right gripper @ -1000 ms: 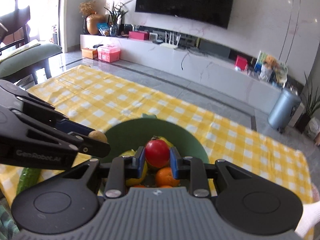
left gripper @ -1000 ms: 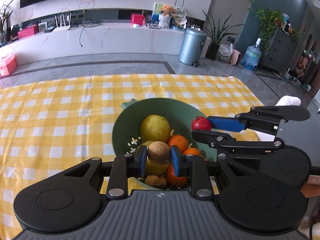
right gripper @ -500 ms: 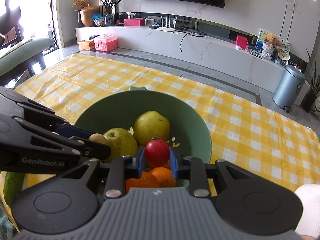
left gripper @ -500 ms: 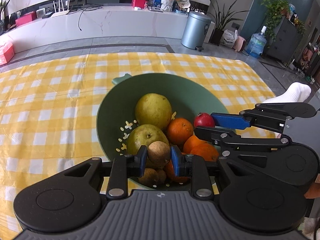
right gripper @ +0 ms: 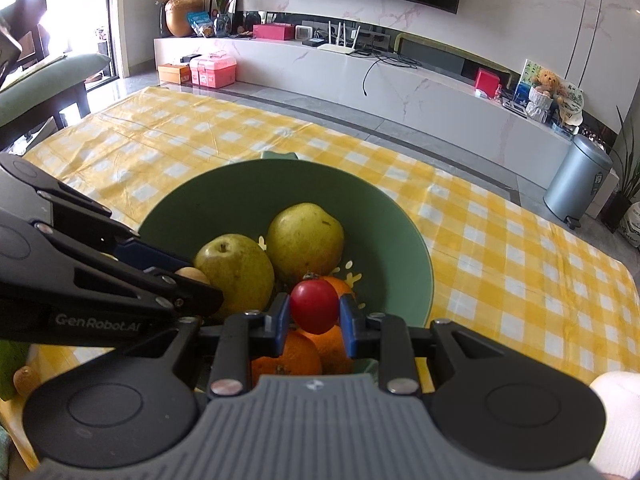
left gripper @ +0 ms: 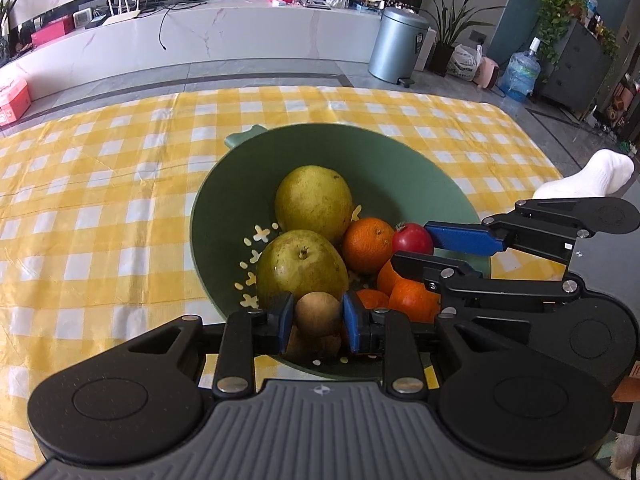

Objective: Organize fruits
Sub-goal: 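Lower the tomato and longan into the green colander and open both grippers, then withdraw both grippers from the colander toward the cucumber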

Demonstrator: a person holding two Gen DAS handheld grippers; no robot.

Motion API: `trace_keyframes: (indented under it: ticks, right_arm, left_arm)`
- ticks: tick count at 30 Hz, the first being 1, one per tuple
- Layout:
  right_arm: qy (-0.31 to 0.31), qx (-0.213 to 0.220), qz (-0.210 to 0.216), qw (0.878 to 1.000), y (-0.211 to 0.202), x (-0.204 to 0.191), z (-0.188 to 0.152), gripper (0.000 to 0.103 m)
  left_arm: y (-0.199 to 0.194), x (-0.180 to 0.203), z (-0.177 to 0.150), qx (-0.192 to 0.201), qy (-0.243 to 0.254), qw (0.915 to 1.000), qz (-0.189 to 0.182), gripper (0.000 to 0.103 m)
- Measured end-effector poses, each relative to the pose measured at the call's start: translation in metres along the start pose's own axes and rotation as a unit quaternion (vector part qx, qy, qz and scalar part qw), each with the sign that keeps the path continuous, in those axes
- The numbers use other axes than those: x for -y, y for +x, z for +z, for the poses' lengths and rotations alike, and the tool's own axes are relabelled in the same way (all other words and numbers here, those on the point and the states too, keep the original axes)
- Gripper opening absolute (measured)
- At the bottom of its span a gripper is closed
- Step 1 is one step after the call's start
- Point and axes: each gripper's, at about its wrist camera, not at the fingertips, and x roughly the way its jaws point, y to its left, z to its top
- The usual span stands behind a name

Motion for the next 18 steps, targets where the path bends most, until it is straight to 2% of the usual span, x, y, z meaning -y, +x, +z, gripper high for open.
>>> trace_keyframes:
  ticks: [3, 8, 12, 16, 18]
  right_arm:
    - [0.000, 0.000, -0.001, 1.000, 0.000, 0.000, 0.000, 0.023]
    - [0.002, 0.002, -0.001, 1.000, -0.002, -0.001, 0.000, 0.024]
    - [0.007, 0.004, -0.003, 1.000, -0.004, 0.000, 0.000, 0.025]
    - [0.011, 0.019, -0.012, 1.000, -0.011, 0.000, 0.001, 0.041]
    - [0.016, 0.027, -0.014, 0.999, -0.016, 0.000, 0.002, 0.043]
  left_arm:
    - [0.000, -0.001, 0.000, -0.002, 0.000, 1.0000, 0.004, 0.031]
    - [-0.004, -0.003, 0.001, 0.002, -0.002, 1.0000, 0.001, 0.043]
    - [-0.011, -0.004, 0.000, 0.015, -0.008, 0.9998, -0.002, 0.048]
    - [-0.024, -0.006, -0.002, 0.040, -0.020, 0.9990, -0.005, 0.052]
    - [-0.032, -0.007, -0.003, 0.052, -0.025, 0.9983, -0.009, 0.053]
